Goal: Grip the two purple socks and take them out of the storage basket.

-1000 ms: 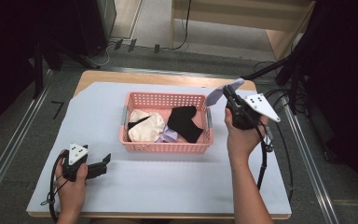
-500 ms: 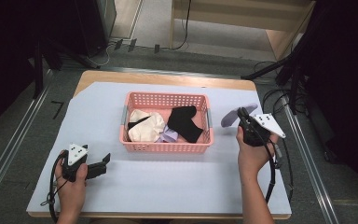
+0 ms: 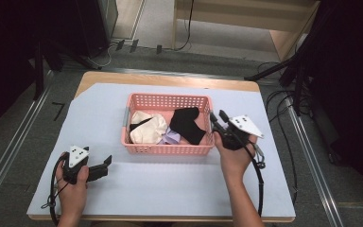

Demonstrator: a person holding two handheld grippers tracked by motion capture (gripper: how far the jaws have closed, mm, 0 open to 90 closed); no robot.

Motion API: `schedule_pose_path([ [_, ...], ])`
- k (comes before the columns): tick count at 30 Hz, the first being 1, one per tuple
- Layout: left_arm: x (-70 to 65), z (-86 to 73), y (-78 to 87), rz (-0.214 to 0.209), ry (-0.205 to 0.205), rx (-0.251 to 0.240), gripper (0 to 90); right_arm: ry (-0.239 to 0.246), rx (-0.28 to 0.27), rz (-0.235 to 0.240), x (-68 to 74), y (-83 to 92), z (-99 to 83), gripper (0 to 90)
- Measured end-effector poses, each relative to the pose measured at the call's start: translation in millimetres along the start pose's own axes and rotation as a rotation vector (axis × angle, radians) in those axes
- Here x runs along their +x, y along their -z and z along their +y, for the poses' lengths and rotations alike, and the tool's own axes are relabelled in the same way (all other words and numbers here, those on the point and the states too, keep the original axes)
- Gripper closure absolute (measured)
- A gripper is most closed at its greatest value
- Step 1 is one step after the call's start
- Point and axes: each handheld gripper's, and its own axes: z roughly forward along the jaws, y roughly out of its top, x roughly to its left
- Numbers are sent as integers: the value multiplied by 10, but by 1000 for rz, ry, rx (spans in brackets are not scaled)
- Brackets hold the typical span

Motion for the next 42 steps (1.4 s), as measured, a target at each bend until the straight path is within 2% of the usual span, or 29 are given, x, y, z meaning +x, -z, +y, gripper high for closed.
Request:
schedule_pose_path([
  [3, 3, 1, -1, -1, -1, 4, 133, 18, 63, 86, 235, -128, 0, 672],
  [7, 10, 3, -2, -4, 1, 7, 133, 39, 211, 175, 475, -353, -56, 724],
  [9, 13, 4, -4, -7, 3, 9, 133, 41, 289, 204, 561, -465, -102, 738],
  [11, 16, 3, -5, -8, 4, 10, 133, 41, 360, 214, 627, -568, -151, 764],
  [13, 16, 4, -5, -8, 6, 9, 134, 9, 386, 199, 649, -628, -159, 794],
  [15, 16, 5, -7, -8, 6, 11, 134, -43, 438, 187, 653, -682, -156, 803],
  [17, 17, 5, -9, -6, 6, 11, 135, -69, 483, 184, 656, -746, -162, 797],
  [19, 16, 6, -13, -9, 12, 12, 134, -80, 537, 167, 666, -805, -169, 797],
  [21, 17, 6, -13, -9, 12, 13, 134, -58, 609, 163, 693, -870, -194, 801],
  [22, 17, 6, -13, -10, 13, 13, 135, -65, 641, 151, 711, -893, -193, 799],
  [24, 18, 6, -12, -9, 13, 13, 135, -115, 659, 159, 708, -917, -189, 773],
  [30, 10, 7, -15, -8, 8, 17, 135, -240, 811, 148, 718, -1039, -186, 618],
  [33, 6, 7, -16, -7, 5, 18, 135, -227, 899, 88, 743, -1090, -188, 617],
  [34, 6, 7, -16, -7, 5, 18, 135, -227, 899, 88, 743, -1090, -188, 617],
  [35, 8, 7, -17, -6, 4, 17, 135, -200, 929, 45, 770, -1117, -189, 660],
  [40, 12, 8, -16, -8, 5, 22, 135, -83, 948, -17, 845, -1123, -193, 819],
  [42, 13, 8, -16, -8, 7, 22, 135, -64, 941, -30, 853, -1108, -199, 888],
])
